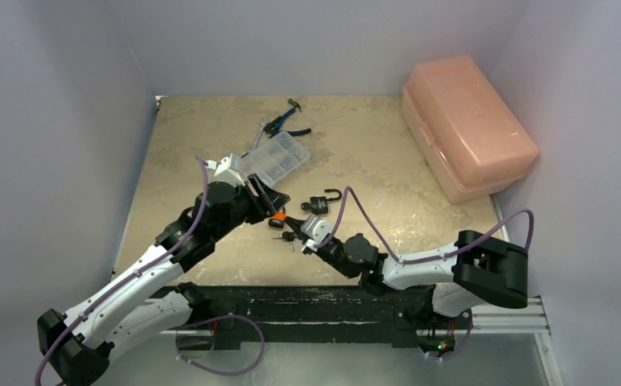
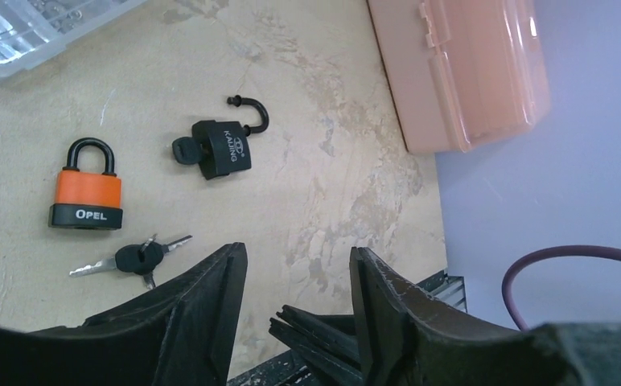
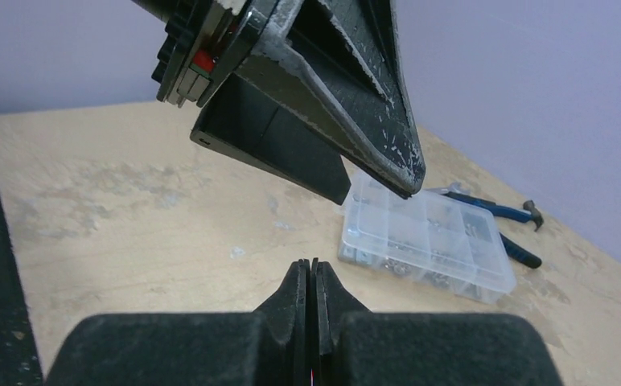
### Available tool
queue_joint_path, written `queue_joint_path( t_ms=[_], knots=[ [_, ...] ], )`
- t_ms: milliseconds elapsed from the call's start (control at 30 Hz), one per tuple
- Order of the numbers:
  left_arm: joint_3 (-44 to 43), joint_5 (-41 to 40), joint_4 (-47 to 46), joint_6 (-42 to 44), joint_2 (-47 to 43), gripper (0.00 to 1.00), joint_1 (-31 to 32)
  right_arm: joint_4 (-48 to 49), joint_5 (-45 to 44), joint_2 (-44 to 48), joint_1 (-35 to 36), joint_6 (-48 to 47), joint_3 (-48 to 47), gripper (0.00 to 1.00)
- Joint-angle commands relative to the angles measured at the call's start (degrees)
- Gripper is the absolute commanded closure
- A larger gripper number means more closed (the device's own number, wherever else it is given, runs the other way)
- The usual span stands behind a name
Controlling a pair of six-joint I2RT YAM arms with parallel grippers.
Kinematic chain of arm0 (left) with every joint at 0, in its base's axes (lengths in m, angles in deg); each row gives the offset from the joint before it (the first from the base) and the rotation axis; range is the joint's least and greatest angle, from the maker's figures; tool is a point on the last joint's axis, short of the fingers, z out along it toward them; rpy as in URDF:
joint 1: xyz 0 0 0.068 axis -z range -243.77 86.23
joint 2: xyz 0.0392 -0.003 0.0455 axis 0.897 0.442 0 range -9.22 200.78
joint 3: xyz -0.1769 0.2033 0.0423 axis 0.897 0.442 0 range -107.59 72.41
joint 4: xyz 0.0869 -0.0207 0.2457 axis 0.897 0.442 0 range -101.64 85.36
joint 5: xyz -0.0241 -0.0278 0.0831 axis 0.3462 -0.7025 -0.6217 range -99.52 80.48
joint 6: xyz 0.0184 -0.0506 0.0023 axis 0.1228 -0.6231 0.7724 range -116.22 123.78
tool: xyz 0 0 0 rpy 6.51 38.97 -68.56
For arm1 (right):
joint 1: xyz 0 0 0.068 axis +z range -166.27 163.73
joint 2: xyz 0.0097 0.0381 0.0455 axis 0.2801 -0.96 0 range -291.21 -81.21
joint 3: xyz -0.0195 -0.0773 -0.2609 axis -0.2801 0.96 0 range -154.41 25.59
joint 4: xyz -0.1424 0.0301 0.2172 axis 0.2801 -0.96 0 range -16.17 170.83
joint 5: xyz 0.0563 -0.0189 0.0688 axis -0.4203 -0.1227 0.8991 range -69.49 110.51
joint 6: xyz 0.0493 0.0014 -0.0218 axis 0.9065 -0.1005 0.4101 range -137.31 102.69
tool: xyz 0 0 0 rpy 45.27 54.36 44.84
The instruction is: Unlock with the key
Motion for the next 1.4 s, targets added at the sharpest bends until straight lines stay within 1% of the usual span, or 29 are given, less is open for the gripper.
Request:
queue_joint_path(
  t_ms=[0,67,133,233,267,300,333,367,400,500,567,667,733,767,867,933,1033,1133,1267,1367],
  knots=[
    [0.3,0.3,-2.7,3.1,-2.1,0.46,0.0,0.6,2.2,1.7,0.3,4.8,0.3,1.00],
    [0.1,-0.7,-1.0,4.1,-2.4,0.46,0.0,-3.6,1.2,1.7,0.3,7.3,-0.6,1.00],
    [-0.6,-2.2,1.8,5.5,-2.7,0.46,-0.1,-12.2,1.2,1.6,0.0,9.8,-3.3,1.00],
    [-2.8,-5.8,8.2,9.2,-3.5,0.47,0.0,-26.9,5.7,1.3,-1.5,13.4,-9.4,0.83],
    [-3.9,-7.4,10.1,10.8,-3.8,0.47,0.0,-30.9,8.4,1.3,-2.2,13.8,-11.1,0.74],
    [-4.9,-9.0,11.9,12.5,-4.4,0.47,-0.1,-34.2,10.8,1.3,-2.6,13.6,-12.1,0.63],
    [-5.7,-10.6,13.4,14.3,-4.9,0.47,0.0,-36.8,12.9,1.4,-2.8,12.4,-13.0,0.51],
    [-6.5,-12.2,14.4,17.0,-5.4,0.47,0.0,-39.1,14.8,1.5,-2.8,9.9,-13.8,0.43],
    [-7.1,-13.8,15.3,19.1,-5.8,0.47,0.0,-41.2,16.5,1.4,-2.8,8.5,-14.3,0.37],
    [-8.3,-16.9,16.2,26.1,-6.4,0.47,0.0,-44.7,18.9,0.4,-2.8,1.4,-15.6,0.32],
    [-8.3,-17.2,15.9,30.5,-6.4,0.47,-0.1,-48.0,20.0,-2.0,-2.8,-2.6,-17.4,0.30],
    [-8.2,-17.6,16.1,34.2,-5.8,0.47,-0.1,-53.9,21.4,-7.4,-4.4,-4.0,-22.3,0.30],
    [-8.0,-17.9,16.5,34.7,-5.7,0.47,-0.1,-56.7,25.2,-10.3,-7.5,-2.4,-25.6,0.30],
    [-7.7,-17.8,16.4,34.7,-5.8,0.47,-0.1,-58.0,28.0,-11.6,-10.5,-1.8,-27.2,0.30],
    [-6.9,-17.1,15.6,35.0,-6.0,0.47,0.0,-63.0,34.9,-15.4,-16.0,-1.0,-33.0,0.30],
    [-7.0,-16.8,15.4,35.5,-5.7,0.47,0.0,-67.4,38.3,-17.8,-17.7,-2.5,-36.8,0.30],
    [-7.1,-16.1,15.3,35.7,-5.3,0.47,-0.1,-72.2,40.5,-21.3,-18.6,-4.5,-41.2,0.31],
    [-7.0,-15.8,15.2,36.0,-5.5,0.47,-0.1,-74.3,41.3,-23.6,-19.3,-5.4,-43.0,0.34],
    [-7.0,-16.2,15.2,36.2,-6.0,0.47,-0.1,-76.1,43.0,-25.0,-19.7,-6.1,-43.4,0.35],
    [-6.9,-16.2,15.1,36.2,-6.0,0.47,-0.2,-75.7,41.8,-25.2,-19.7,-6.2,-42.8,0.35]
  ],
)
